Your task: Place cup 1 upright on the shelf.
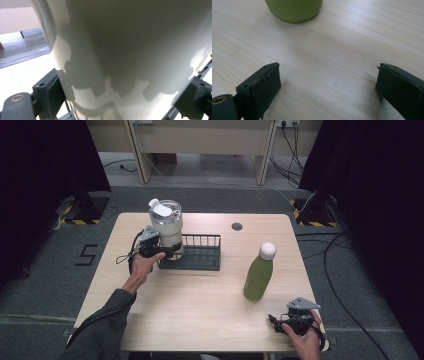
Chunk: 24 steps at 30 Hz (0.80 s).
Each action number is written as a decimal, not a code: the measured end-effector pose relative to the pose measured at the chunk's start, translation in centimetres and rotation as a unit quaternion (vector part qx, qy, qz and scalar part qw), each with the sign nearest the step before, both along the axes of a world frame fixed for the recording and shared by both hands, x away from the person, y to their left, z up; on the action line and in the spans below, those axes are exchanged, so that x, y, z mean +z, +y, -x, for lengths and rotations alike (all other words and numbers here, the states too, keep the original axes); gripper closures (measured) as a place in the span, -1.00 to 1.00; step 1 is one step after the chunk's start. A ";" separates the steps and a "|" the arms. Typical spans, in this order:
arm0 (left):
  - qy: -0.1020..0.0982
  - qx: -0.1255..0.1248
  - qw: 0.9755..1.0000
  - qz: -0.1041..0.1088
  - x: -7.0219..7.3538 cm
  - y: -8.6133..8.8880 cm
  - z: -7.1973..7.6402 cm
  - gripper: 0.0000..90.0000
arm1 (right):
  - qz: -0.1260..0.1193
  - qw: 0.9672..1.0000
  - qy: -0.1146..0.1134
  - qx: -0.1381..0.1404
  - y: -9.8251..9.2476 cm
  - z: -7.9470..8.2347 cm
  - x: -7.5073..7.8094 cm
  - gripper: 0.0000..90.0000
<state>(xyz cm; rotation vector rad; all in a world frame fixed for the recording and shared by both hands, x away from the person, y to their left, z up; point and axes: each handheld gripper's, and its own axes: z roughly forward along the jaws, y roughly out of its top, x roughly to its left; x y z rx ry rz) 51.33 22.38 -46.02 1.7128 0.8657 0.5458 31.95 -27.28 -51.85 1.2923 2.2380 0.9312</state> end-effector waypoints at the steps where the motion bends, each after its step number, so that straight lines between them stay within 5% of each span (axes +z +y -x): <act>1: 0.000 0.001 1.000 0.000 0.0 0.0 0.0 -0.75 | 0.000 1.000 0.000 0.000 0.0 0.0 0.0 -0.86; 13: -0.016 0.005 1.000 -0.014 -0.3 -0.4 0.4 -0.76 | 0.000 1.000 0.001 -0.001 0.0 0.0 0.0 -0.86; 24: -0.028 0.008 1.000 -0.005 -0.5 -0.5 0.6 -0.78 | -0.001 1.000 0.001 -0.002 0.0 0.0 0.0 -0.86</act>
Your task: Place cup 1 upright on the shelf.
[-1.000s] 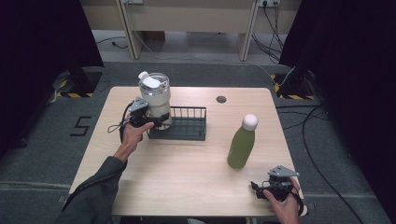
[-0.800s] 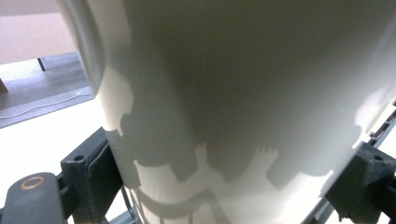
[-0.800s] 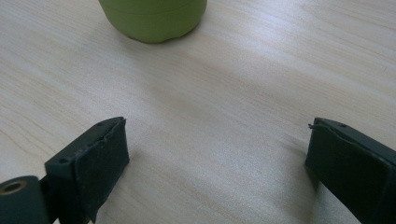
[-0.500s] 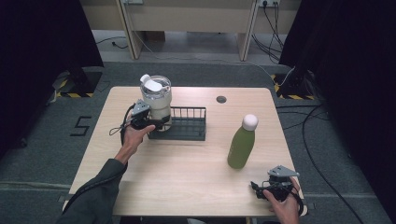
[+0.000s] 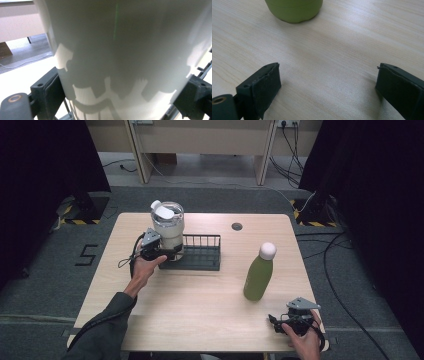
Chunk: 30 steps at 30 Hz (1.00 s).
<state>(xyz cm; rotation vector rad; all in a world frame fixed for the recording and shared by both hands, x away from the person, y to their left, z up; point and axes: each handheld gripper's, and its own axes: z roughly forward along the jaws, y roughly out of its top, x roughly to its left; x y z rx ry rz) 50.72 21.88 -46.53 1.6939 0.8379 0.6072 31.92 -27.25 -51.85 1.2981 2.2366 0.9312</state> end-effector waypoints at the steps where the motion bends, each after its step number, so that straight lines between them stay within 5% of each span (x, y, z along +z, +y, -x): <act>1: 0.003 0.004 1.000 -0.001 0.0 0.0 0.1 -0.78 | 0.000 1.000 0.000 0.000 0.0 0.0 0.0 -0.86; 18: -0.003 0.004 1.000 -0.006 0.2 0.4 0.5 -0.78 | 0.000 1.000 0.000 0.000 0.0 0.0 0.0 -0.86; 20: 0.001 0.002 1.000 0.010 0.1 0.3 0.6 -0.78 | 0.000 1.000 0.000 0.000 0.0 0.0 0.0 -0.86; 21: 0.000 0.000 1.000 -0.006 0.3 0.7 0.7 -0.78 | 0.000 1.000 0.000 0.000 0.0 0.0 0.0 -0.86; 28: 0.003 0.001 1.000 -0.006 0.6 1.0 1.1 -0.77 | 0.000 1.000 0.000 0.000 0.0 0.0 0.0 -0.86; 30: 0.008 0.002 1.000 0.014 0.5 0.8 1.2 -0.76 | 0.000 1.000 0.000 0.000 0.0 0.0 0.0 -0.86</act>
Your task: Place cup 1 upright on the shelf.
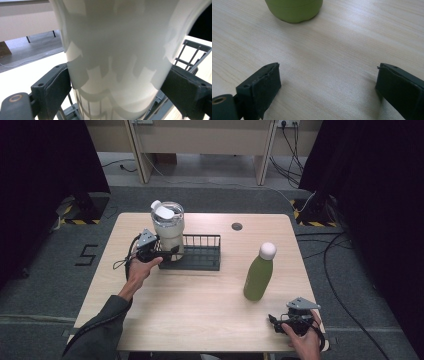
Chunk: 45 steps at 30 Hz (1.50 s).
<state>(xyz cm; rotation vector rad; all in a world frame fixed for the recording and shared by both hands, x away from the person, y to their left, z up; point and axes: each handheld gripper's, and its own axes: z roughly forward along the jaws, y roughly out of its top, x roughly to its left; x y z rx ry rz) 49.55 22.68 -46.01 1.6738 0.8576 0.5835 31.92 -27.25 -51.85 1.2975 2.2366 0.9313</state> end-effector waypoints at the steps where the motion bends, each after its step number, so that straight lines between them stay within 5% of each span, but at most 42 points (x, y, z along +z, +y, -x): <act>1: -0.001 -0.001 1.000 -0.018 0.1 0.3 0.1 -0.76 | 0.000 1.000 0.000 0.000 0.0 0.0 0.0 -0.86; 45: 0.023 -0.014 1.000 0.015 0.8 3.1 4.8 -0.68 | -0.001 1.000 0.001 -0.001 0.0 0.0 0.0 -0.87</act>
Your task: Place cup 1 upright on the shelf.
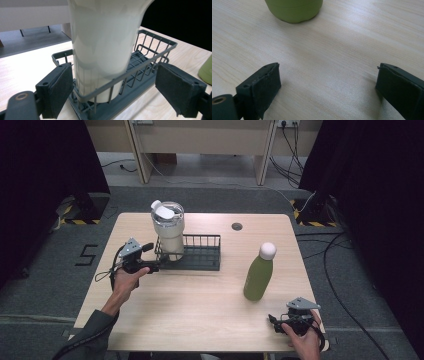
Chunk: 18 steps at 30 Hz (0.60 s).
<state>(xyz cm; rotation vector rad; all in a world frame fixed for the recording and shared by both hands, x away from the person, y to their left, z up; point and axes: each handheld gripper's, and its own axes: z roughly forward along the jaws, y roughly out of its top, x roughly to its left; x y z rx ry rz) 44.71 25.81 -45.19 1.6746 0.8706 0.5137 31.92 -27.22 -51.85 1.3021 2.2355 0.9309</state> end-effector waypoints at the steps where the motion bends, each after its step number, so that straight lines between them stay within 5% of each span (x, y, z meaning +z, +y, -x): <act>1: 0.001 -0.001 1.000 -0.001 0.0 0.0 0.1 -0.68 | 0.001 1.000 -0.001 0.001 0.0 0.0 0.0 -0.87; 18: 0.003 -0.014 1.000 0.002 -0.7 0.5 2.4 -0.68 | 0.000 1.000 -0.001 0.000 0.0 0.0 0.0 -0.87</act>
